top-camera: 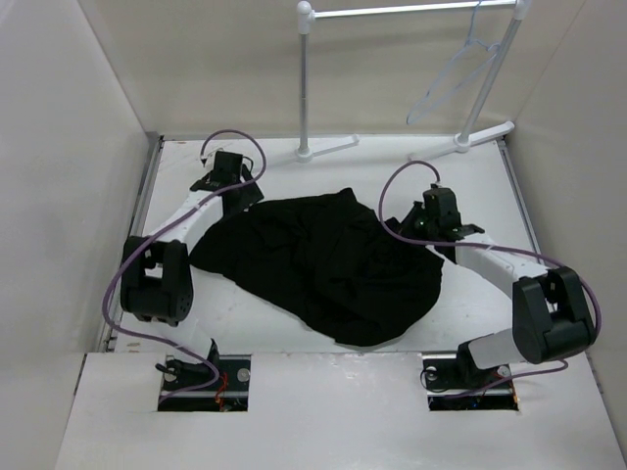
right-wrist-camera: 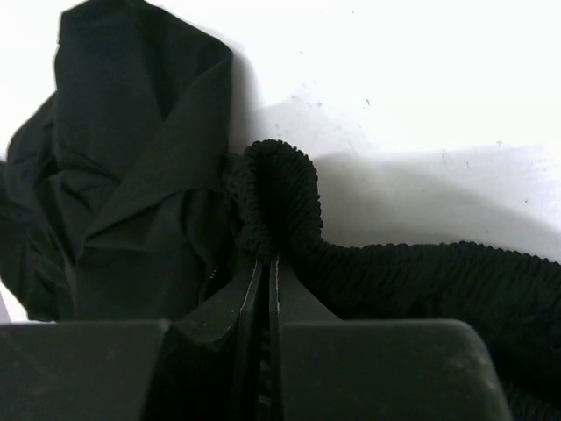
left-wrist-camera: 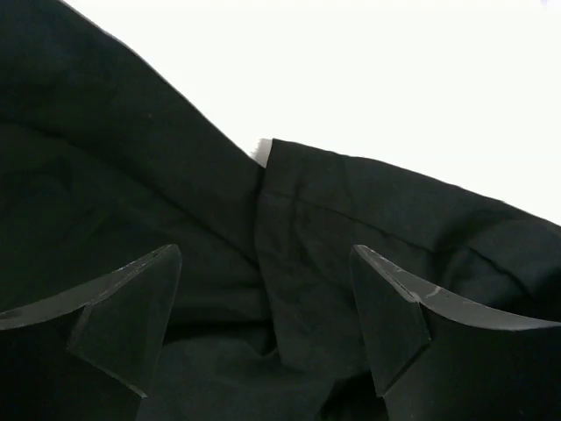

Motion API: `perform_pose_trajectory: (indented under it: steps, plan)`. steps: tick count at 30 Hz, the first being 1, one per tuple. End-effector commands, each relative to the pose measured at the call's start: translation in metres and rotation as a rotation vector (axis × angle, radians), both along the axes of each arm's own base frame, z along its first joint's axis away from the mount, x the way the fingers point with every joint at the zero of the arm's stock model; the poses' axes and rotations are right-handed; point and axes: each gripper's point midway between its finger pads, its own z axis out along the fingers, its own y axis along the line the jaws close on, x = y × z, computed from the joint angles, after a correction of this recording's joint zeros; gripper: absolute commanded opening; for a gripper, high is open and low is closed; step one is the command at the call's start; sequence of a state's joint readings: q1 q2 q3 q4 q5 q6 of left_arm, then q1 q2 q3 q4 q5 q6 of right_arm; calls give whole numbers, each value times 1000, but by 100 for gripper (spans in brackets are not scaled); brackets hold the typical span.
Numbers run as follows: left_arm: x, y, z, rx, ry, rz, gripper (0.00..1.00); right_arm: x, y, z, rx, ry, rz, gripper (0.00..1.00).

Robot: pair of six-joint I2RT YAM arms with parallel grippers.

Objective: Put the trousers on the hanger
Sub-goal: Flatten out the trousers at the center of the board.

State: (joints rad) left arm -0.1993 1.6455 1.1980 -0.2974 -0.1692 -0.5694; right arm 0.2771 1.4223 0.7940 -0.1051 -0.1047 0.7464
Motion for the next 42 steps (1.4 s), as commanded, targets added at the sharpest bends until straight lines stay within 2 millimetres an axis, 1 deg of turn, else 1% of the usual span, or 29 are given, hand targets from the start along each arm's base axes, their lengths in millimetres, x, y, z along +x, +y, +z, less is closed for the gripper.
perform_pose_trajectory:
  steps: [1, 3, 5, 7, 9, 10, 12, 13, 15, 16, 17, 18, 19, 20, 21, 24, 26, 28, 30, 31, 33, 35, 36, 37, 38, 39, 40, 41, 42]
  plan:
    - [19, -23, -1, -57, -8, -55, 77, -1, 1, -4, -3, -6, -19, 4]
    - [26, -37, -3, -62, -6, -87, 76, -2, 2, -4, -4, -7, -17, 5]
    - [31, -47, -11, -53, 11, -111, 75, -2, 3, -2, 2, -14, -11, 5]
    - [33, -49, -23, -44, 37, -112, 72, -2, 4, 2, 6, -26, -3, 5]
    - [38, -48, -32, -32, 45, -102, 67, -3, 5, 6, 9, -35, 3, 6]
    - [42, -47, -36, -26, 50, -96, 62, -3, 7, 7, 10, -36, 8, 6]
    - [46, -47, -40, -28, 57, -96, 41, -5, 8, 10, 12, -40, 14, 6]
    - [48, -48, -40, -35, 54, -97, 33, -7, 9, 10, 12, -40, 17, 6]
    - [48, -45, -34, -34, 39, -86, 15, -10, 7, 10, 11, -41, 10, 6]
    - [48, -43, -29, -38, 25, -80, 10, -11, 6, 11, 10, -44, 8, 6]
    - [48, -39, -22, -47, 6, -67, 6, -12, 5, 12, 11, -48, 4, 6]
    - [48, -37, -13, -57, -17, -54, 4, -13, 3, 13, 11, -51, 0, 6]
    - [49, -30, 2, -66, -54, -29, 3, -14, 2, 15, 13, -54, -3, 6]
    - [52, -20, 26, -78, -114, 15, 2, -15, 2, 16, 16, -57, -6, 5]
    - [53, -15, 41, -88, -150, 38, 1, -16, 1, 19, 19, -66, -10, 5]
    - [69, 16, 116, -109, -320, 130, 0, -16, -3, 30, 29, -91, -29, 5]
    - [85, 43, 167, -108, -432, 195, 0, -15, -12, 39, 29, -113, -58, 4]
    - [101, 68, 212, -105, -515, 242, 0, -15, -17, 47, 33, -128, -71, 4]
    - [114, 97, 247, -88, -588, 299, 0, -16, -23, 56, 36, -146, -87, 4]
    - [119, 113, 258, -77, -613, 337, 0, -16, -24, 59, 38, -155, -90, 4]
    - [124, 152, 271, -46, -648, 439, 1, -19, -28, 63, 38, -159, -104, 4]
    - [126, 190, 263, 16, -641, 555, 3, -21, -35, 64, 28, -155, -137, 4]
    - [125, 203, 257, 44, -630, 592, 6, -22, -40, 64, 20, -152, -157, 4]
    - [124, 218, 244, 77, -602, 632, 12, -23, -45, 65, 13, -148, -177, 4]
    - [123, 227, 227, 99, -566, 650, 21, -23, -50, 65, 6, -140, -197, 4]
    - [122, 230, 210, 98, -522, 641, 31, -24, -54, 64, 3, -128, -215, 4]
    - [116, 226, 191, 81, -471, 618, 43, -23, -56, 64, 6, -120, -227, 4]
    - [104, 221, 174, 71, -424, 608, 57, -22, -56, 62, 9, -113, -228, 4]
    - [88, 216, 158, 69, -385, 606, 66, -21, -56, 63, 11, -111, -228, 4]
